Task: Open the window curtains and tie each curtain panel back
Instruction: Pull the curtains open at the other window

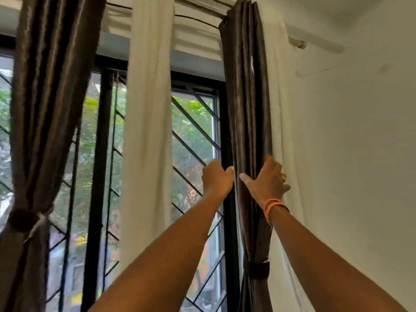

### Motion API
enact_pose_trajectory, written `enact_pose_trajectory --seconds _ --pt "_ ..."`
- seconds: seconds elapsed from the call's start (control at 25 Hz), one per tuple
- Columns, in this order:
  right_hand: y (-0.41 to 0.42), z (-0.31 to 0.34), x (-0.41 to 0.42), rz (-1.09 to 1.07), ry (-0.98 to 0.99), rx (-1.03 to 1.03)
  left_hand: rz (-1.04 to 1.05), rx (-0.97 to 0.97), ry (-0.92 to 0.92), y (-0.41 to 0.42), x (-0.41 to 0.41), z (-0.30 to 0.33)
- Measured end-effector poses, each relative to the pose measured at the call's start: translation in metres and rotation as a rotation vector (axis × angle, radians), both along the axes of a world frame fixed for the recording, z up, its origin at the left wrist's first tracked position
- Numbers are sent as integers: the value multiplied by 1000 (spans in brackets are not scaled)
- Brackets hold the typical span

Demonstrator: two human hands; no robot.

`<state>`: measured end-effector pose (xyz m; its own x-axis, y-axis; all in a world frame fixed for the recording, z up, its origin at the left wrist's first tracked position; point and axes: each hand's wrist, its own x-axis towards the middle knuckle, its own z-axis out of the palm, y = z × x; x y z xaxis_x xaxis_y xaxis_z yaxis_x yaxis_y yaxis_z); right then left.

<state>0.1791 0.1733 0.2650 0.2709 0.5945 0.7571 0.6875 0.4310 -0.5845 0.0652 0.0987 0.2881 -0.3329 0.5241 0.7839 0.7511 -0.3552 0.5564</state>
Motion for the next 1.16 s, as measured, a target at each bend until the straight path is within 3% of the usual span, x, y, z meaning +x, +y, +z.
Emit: enact_pose_trajectory --seconds 0.08,0.2,0.52,0.84,1.0,1.16 --pt "22 -7 12 160 -15 -89 -71 -133 -107 28 16 1" --pt "41 -9 16 446 57 8 -130 -147 -138 61 29 11" --pt "18 4 -22 678 -100 143 72 -23 -55 42 -2 30" --pt "-79 51 -123 784 -162 209 355 133 49 -75 -92 54" --pt "-94 32 -117 766 -112 192 291 43 67 -95 -87 38" --pt "-81 6 -72 540 -27 64 123 -39 156 -85 -53 20"
